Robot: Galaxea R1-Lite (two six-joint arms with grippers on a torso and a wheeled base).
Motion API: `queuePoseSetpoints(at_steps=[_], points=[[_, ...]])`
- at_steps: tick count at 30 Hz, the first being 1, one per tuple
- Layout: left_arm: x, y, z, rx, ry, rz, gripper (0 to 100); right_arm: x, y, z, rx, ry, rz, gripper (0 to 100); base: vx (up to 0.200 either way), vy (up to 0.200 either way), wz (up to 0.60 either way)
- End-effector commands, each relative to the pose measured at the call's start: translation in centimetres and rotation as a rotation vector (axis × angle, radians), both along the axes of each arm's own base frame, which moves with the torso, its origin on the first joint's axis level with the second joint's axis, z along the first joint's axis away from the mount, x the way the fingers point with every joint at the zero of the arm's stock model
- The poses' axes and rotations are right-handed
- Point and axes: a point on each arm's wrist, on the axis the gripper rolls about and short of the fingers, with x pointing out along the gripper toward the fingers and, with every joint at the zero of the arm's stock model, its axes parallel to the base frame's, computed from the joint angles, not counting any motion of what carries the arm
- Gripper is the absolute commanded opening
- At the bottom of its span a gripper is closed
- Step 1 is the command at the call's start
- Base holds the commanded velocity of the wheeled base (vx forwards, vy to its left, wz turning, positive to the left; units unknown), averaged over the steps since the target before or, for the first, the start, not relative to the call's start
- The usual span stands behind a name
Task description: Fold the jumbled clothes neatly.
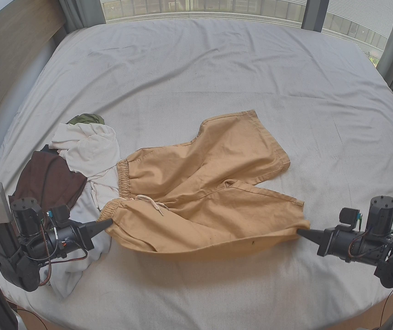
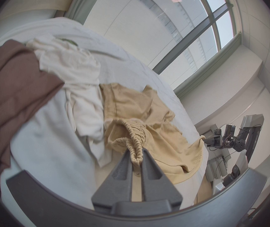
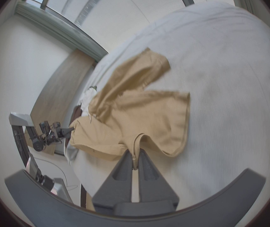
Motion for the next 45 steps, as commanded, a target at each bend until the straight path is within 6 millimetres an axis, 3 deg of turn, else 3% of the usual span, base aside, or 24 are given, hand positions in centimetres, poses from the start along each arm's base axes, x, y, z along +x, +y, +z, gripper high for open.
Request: queuePoseSetpoints(at_steps=[1, 18, 24, 31, 45], points=[[0.9, 0.0, 2.6, -0.018, -0.117, 0.013, 0, 1.7, 0.2, 2.7, 0.047, -0.136, -0.013, 0, 0.000, 0.000, 0.00], [2.9, -1.1, 6.0, -0.107, -0.219, 0.116, 0, 6.5, 0.1, 7.3, 0.085, -0.306, -0.057, 0, 0.000, 0.000, 0.00], [2.9, -1.9, 7.8, -0.191, -0.240, 0.137, 0, 8.8, -0.3, 10.0, 0.085, -0.333, -0.085, 0, 0.000, 0.000, 0.00], [2.8, -3.2, 7.5, -0.196, -0.223, 0.147, 0, 11.4, -0.3, 12.1, 0.093, -0.382, -0.098, 0, 0.000, 0.000, 0.00], [3.3, -3.0, 7.0, -0.192, -0.215, 0.178, 0, 15.4, 0.4, 14.7, 0.095, -0.396, -0.097, 0, 0.000, 0.000, 0.00]])
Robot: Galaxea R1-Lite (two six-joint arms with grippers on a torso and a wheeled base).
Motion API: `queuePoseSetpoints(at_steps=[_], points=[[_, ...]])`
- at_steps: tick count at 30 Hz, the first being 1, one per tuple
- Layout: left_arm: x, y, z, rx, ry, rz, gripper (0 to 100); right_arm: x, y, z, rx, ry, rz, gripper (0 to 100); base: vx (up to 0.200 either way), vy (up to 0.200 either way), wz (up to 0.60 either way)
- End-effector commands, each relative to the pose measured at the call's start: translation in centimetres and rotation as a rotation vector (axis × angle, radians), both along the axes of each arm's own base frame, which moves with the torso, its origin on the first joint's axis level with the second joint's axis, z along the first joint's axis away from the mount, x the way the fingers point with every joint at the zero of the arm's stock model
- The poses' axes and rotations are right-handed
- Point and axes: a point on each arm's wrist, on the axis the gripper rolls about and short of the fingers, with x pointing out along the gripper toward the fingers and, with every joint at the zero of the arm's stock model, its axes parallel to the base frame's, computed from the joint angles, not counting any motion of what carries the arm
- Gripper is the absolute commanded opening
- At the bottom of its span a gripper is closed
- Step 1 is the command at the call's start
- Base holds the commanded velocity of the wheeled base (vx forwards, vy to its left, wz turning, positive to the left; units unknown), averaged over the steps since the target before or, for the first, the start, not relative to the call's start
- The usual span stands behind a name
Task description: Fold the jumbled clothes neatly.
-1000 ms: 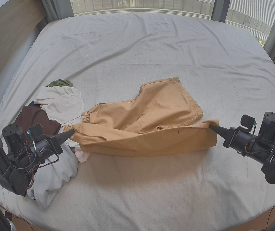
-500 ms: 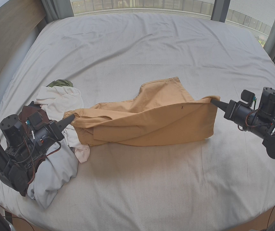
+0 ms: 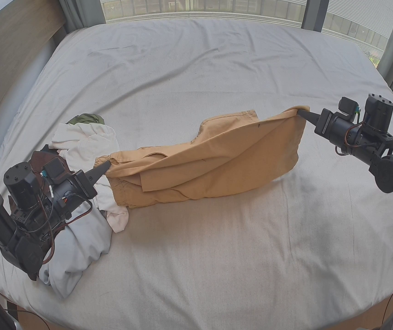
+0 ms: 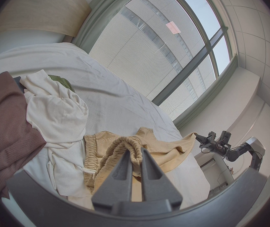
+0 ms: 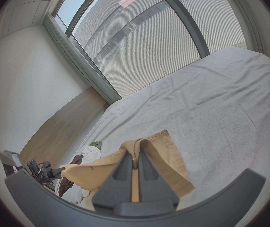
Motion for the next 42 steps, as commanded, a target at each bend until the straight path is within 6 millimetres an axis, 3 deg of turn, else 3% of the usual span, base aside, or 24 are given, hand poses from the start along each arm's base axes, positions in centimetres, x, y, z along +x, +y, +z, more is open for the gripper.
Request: queuePoseSetpoints(at_steps=[1, 15, 17, 30, 38, 42], points=[[0.2, 0.1, -0.2, 0.001, 0.007, 0.005, 0, 1.8, 0.3, 0.4, -0.002, 0.005, 0.000, 0, 0.000, 0.000, 0.00], [3.0, 0.1, -0.7, -0.010, -0.016, 0.138, 0, 4.6, 0.1, 0.1, -0.016, 0.030, -0.018, 0, 0.000, 0.000, 0.00], [2.9, 0.2, -0.7, -0.010, -0.016, 0.138, 0, 4.4, 0.2, 0.2, -0.016, 0.030, -0.017, 0, 0.000, 0.000, 0.00], [2.7, 0.1, -0.9, -0.005, -0.007, 0.134, 0, -3.8, 2.3, 5.6, -0.011, 0.000, 0.081, 0, 0.000, 0.000, 0.00], [2.8, 0.2, -1.1, -0.001, -0.001, 0.137, 0, -3.2, 1.1, 5.0, -0.016, 0.032, 0.040, 0, 0.000, 0.000, 0.00], [2.8, 0.3, -1.1, -0.003, 0.001, 0.137, 0, -1.6, 0.5, 3.4, -0.023, 0.074, 0.016, 0, 0.000, 0.000, 0.00]])
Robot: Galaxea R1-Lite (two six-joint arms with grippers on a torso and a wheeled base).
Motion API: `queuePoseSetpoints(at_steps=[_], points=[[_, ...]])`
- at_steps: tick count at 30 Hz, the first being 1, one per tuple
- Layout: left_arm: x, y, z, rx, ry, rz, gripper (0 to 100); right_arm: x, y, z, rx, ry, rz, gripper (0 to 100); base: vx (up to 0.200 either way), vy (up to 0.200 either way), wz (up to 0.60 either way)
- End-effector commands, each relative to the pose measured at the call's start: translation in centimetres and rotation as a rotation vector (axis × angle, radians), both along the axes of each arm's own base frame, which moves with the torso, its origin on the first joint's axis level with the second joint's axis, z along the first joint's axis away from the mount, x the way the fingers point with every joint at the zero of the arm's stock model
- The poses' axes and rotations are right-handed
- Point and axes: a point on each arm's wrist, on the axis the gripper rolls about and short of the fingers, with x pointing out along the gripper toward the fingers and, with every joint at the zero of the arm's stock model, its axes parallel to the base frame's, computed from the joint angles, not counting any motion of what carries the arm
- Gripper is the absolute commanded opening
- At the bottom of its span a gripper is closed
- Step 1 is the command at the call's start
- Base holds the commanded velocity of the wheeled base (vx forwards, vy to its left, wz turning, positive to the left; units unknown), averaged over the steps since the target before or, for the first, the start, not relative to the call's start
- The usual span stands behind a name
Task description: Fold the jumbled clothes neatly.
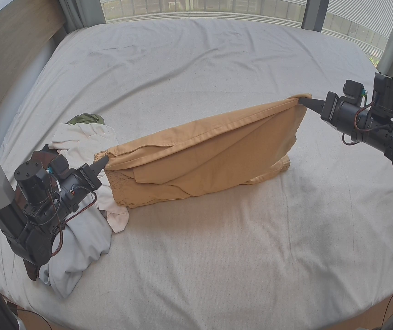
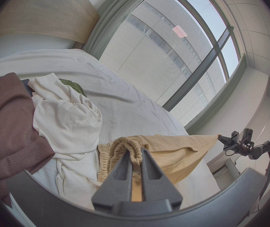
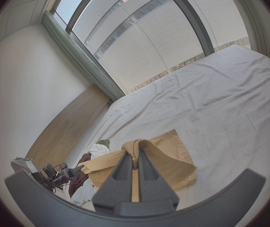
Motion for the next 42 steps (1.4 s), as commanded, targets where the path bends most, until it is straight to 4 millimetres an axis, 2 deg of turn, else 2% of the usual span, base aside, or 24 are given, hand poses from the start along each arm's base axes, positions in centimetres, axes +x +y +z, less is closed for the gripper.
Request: queuePoseSetpoints(at_steps=[1, 12, 18, 21, 25, 30, 41, 42], points=[[0.0, 0.0, 0.0, -0.002, 0.002, 0.000, 0, 1.3, -0.5, -1.2, -0.006, 0.032, -0.022, 0, 0.000, 0.000, 0.00], [0.4, -0.2, -0.2, -0.005, 0.002, -0.003, 0, 4.9, -0.2, -3.6, -0.014, 0.075, -0.031, 0, 0.000, 0.000, 0.00], [1.5, -0.3, -0.5, -0.004, -0.008, 0.011, 0, 7.1, 0.5, -4.5, -0.012, 0.070, -0.026, 0, 0.000, 0.000, 0.00], [2.5, -0.6, -1.1, -0.007, -0.005, 0.054, 0, 9.0, 0.9, -5.0, -0.011, 0.058, -0.043, 0, 0.000, 0.000, 0.00], [3.6, -0.6, -1.5, -0.013, -0.015, 0.104, 0, 10.4, 1.2, -5.5, -0.011, 0.049, -0.041, 0, 0.000, 0.000, 0.00], [4.1, -0.6, -1.7, -0.030, -0.012, 0.117, 0, 12.2, 1.7, -6.4, -0.009, 0.040, -0.038, 0, 0.000, 0.000, 0.00], [4.7, -0.4, -1.7, -0.040, -0.024, 0.127, 0, 14.1, 2.1, -6.8, 0.000, -0.005, -0.038, 0, 0.000, 0.000, 0.00], [4.7, -0.4, -1.7, -0.040, -0.024, 0.127, 100, 14.1, 2.1, -6.8, 0.000, -0.005, -0.038, 0, 0.000, 0.000, 0.00]])
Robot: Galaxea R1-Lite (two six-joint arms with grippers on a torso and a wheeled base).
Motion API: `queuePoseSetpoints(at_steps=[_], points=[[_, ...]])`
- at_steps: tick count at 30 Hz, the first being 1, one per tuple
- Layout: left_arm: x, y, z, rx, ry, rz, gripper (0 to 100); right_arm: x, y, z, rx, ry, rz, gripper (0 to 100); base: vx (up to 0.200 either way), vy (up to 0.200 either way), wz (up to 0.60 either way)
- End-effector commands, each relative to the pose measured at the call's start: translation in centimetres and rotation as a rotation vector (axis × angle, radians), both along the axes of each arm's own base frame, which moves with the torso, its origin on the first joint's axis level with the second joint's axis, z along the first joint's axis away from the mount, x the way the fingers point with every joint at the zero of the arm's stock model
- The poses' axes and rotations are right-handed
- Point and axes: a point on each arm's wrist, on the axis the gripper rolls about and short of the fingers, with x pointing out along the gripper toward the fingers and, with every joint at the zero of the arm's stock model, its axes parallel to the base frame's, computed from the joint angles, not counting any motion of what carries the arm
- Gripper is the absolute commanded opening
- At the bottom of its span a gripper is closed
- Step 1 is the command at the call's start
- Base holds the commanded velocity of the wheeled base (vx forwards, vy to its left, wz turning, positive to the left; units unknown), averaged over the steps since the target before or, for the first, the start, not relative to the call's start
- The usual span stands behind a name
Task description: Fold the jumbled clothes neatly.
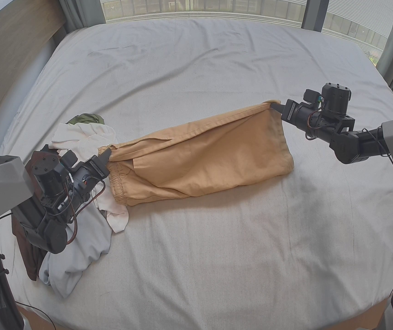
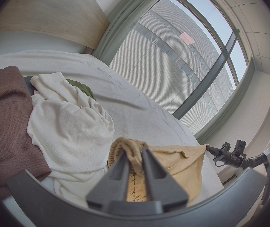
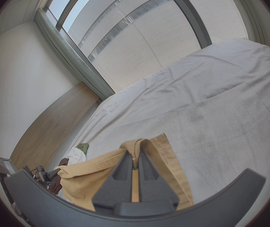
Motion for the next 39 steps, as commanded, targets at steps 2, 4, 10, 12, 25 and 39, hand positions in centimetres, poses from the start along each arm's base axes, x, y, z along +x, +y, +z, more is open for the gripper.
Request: queuePoseSetpoints(at_steps=[2, 4, 10, 12, 25, 39], points=[[0.7, 0.1, 0.4, -0.027, -0.022, 0.003, 100, 1.4, 0.5, -1.2, 0.002, -0.012, 0.006, 100, 0.000, 0.000, 0.00], [1.4, 0.1, 0.7, -0.053, -0.042, 0.012, 100, 2.3, 0.9, -1.3, 0.008, -0.051, -0.007, 100, 0.000, 0.000, 0.00], [3.4, 0.2, 0.7, -0.084, -0.089, 0.149, 100, 3.0, 1.8, -1.4, 0.018, -0.087, -0.030, 100, 0.000, 0.000, 0.00], [3.4, 0.3, 0.9, -0.089, -0.091, 0.156, 100, 2.3, 1.9, -1.1, 0.018, -0.078, -0.025, 100, 0.000, 0.000, 0.00], [-1.0, -0.5, 3.3, -0.072, -0.076, 0.015, 100, -8.0, 1.1, -0.5, -0.021, 0.114, -0.001, 100, 0.000, 0.000, 0.00], [-3.9, -0.3, 2.0, -0.006, 0.009, -0.129, 100, -12.4, 0.0, -4.4, 0.007, 0.331, 0.031, 100, 0.000, 0.000, 0.00]])
